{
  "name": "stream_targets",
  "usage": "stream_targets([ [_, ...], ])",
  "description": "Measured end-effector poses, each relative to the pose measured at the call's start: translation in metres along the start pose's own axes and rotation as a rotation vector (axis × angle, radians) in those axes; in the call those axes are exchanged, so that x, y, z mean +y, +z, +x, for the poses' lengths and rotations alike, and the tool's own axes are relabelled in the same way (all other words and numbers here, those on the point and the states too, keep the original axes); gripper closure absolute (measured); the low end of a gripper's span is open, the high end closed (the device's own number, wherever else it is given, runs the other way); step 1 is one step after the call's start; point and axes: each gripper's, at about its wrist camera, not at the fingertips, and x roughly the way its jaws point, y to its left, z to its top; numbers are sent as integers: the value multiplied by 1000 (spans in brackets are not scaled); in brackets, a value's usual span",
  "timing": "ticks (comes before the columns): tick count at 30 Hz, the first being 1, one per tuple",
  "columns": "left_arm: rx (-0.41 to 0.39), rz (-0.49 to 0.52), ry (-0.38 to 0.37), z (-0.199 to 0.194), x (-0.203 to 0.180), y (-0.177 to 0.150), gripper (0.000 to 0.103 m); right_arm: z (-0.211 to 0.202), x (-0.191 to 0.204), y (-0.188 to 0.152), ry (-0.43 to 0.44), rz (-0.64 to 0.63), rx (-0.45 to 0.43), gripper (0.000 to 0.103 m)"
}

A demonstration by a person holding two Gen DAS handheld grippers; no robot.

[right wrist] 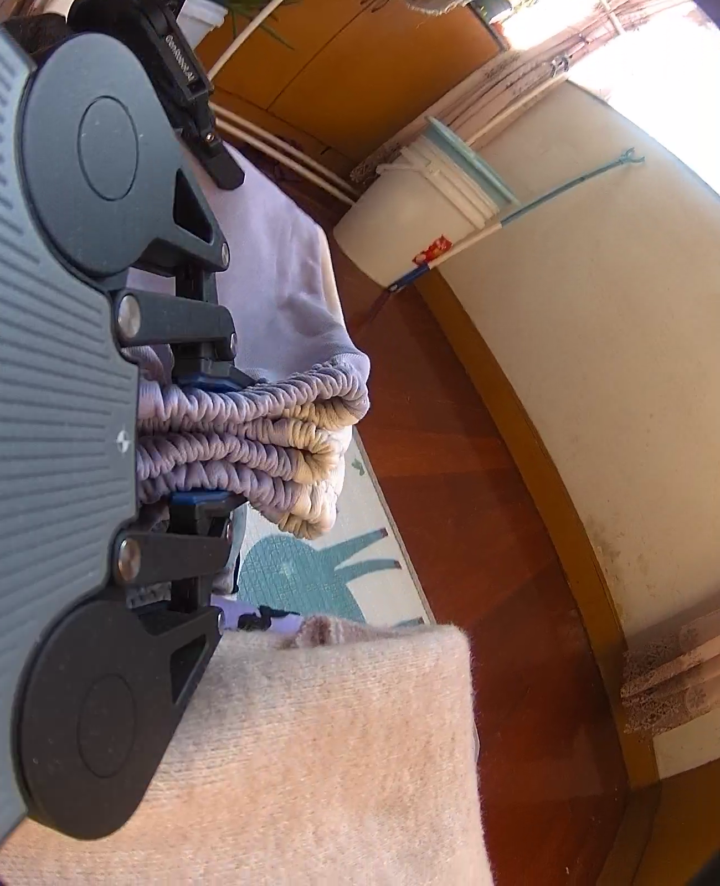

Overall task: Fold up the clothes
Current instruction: 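Lower the folded sweatpants onto the grey pants stack and open both grippers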

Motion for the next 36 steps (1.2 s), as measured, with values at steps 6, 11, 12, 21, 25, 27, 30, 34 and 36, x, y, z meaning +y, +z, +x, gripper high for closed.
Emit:
stream_targets([
  [6,-55,42,44,-23,13,-19,90,5,4,-14,-100,-54,-12,62],
  [11,-36,7,51,-24,16,-29,83,-13,12,-22,-121,-120,-120,44],
  [12,-32,-7,49,-22,17,-32,82,-19,12,-21,-115,-122,-142,41],
  [21,-60,-3,65,-22,8,-42,98,-26,18,-33,1,-147,-112,42],
  [25,-42,69,104,-28,-2,-43,95,-19,24,-62,19,-192,-45,42],
  [27,-51,119,123,-38,-12,-49,75,-21,27,-76,18,-219,-14,42],
  [30,-74,124,116,-63,-21,-60,28,-28,31,-88,14,-206,44,41],
  [34,-50,169,155,-88,-35,-72,27,-39,37,-99,-15,-198,118,28],
  [36,-42,225,191,-98,-48,-78,23,-45,41,-105,-29,-194,156,18],
])
